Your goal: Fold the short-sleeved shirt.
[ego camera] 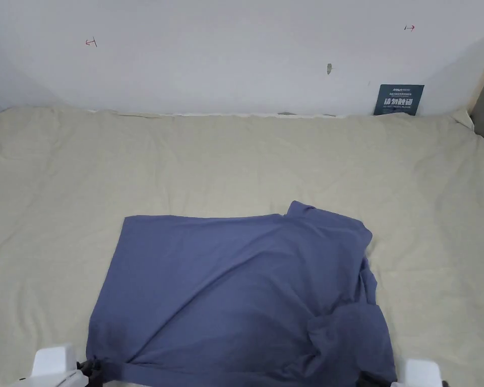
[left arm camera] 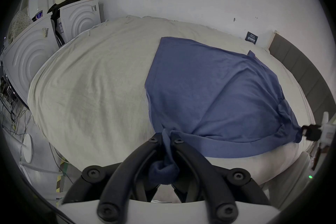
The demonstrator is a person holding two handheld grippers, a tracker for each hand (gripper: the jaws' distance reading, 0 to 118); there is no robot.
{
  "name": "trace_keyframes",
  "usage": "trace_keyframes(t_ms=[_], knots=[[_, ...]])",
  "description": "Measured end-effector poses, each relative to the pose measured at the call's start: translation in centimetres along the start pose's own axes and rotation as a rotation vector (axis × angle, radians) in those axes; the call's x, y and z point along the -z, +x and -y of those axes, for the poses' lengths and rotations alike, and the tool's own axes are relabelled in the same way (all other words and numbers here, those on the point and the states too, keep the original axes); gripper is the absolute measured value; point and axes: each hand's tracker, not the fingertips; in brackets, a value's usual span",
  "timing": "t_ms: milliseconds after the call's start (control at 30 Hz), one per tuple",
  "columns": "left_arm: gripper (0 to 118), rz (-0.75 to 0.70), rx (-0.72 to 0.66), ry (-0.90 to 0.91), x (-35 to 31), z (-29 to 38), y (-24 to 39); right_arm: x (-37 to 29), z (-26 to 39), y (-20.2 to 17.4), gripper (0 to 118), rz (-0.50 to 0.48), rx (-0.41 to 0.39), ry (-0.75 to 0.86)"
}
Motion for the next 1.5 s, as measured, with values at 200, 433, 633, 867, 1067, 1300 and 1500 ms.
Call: trace_keyframes(t_ms=[200, 433, 633, 867, 1067, 1300, 1500], knots=[[8, -0.002, -0.022, -0.006, -0.3, 0.4, 0.1, 0.3, 1.0, -0.6, 9, -0.136, 0.005, 0.026], [8, 0.029, -0.100, 0.061, -0.9, -2.3, -0.6, -3.3, -2.7, -0.4, 9, -0.102, -0.015, 0.156], [8, 0.024, -0.035, 0.112, 0.9, -8.5, 0.7, -2.6, -9.3, -0.4, 9, -0.133, -0.004, 0.209], [8, 0.005, 0.030, 0.042, 8.4, -15.2, 2.4, 3.3, -16.0, -1.6, 9, -0.112, -0.067, 0.184], [8, -0.028, 0.025, -0.109, 15.4, -17.2, 3.4, 10.6, -18.5, -2.5, 9, -0.100, -0.036, 0.028], [20, -0.061, 0.072, -0.159, 18.1, -16.2, 4.0, 15.0, -18.1, -3.0, 11, -0.096, 0.026, -0.094], [118, -0.024, 0.046, -0.043, 13.7, -17.3, 4.0, 10.4, -18.8, -2.9, 98, -0.081, 0.036, 0.017]])
